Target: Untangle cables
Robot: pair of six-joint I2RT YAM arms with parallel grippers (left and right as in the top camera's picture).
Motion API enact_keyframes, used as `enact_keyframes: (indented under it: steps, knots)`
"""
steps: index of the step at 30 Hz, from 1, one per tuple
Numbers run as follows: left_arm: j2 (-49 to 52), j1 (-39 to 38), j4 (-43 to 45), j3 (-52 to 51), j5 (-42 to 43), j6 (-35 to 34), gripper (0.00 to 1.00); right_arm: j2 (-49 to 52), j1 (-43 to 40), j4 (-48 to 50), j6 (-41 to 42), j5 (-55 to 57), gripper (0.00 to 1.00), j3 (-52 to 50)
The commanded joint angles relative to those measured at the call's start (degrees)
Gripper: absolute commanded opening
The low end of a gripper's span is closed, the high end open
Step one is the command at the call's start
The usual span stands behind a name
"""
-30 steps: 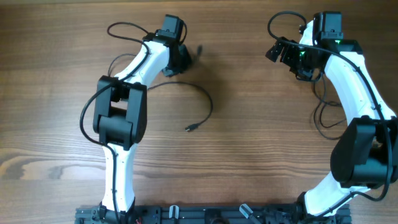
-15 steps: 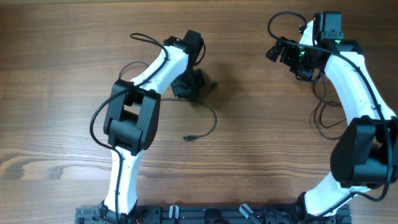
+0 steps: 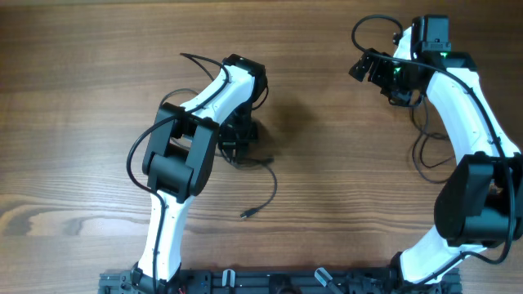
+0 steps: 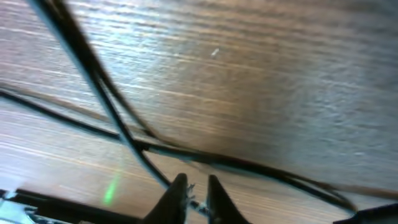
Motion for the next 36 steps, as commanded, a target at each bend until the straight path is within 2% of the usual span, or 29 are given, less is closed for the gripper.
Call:
enact_keyframes:
  steps: [1,7,12,14,15,16,17,19,21,24,34,36]
  knots:
    - [-0.61,0.63,0.96,-0.20,-2.23,0.44,0.10,1.03,0.00,0.15,0.39,-0.94,1.00,0.42]
    - [-5.79,3.54,4.87,0.15,-1.73,-4.28,0.14,1.03,0.00,0.17,0.37,-0.92,1.00,0.42]
    - [-7.21,7.43,4.96,0.13,-1.70,-6.34,0.25,1.03,0.00,0.17,0.39,-0.94,1.00,0.42]
    - [-7.21,8.96,5.14,-0.13,-1.07,-9.29,0.40,1.03,0.00,0.17,0.39,-0.94,1.00,0.42]
    - [-7.21,9.33,5.29,-0.13,-0.61,-10.80,0.40,1.03,0.00,0.15,0.39,-0.94,1.00,0.42]
    - [-7.21,9.62,5.33,-0.13,0.15,-12.83,0.52,1.03,0.00,0.17,0.37,-0.94,1.00,0.42]
    - [-7.21,9.81,5.29,-0.15,0.61,-15.80,0.58,1.03,0.00,0.17,0.39,-0.92,1.00,0.42]
    - [-7.21,9.75,5.33,-0.66,1.33,-24.98,0.63,1.03,0.00,0.17,0.37,-0.92,1.00,0.42]
    - [-7.21,9.14,5.35,-1.57,1.31,-32.96,0.65,1.03,0.00,0.17,0.39,-0.94,1.00,0.42]
    - [-7.21,7.56,6.47,-3.85,1.29,-40.54,0.67,1.03,0.00,0.17,0.42,-0.94,1.00,0.42]
    - [-7.21,5.51,14.05,-11.23,0.52,-47.10,0.66,1.03,0.00,0.15,0.39,-0.94,1.00,0.42]
    - [-7.21,5.25,17.27,-13.38,0.46,-47.08,0.62,1.03,0.00,0.15,0.37,-0.94,1.00,0.42]
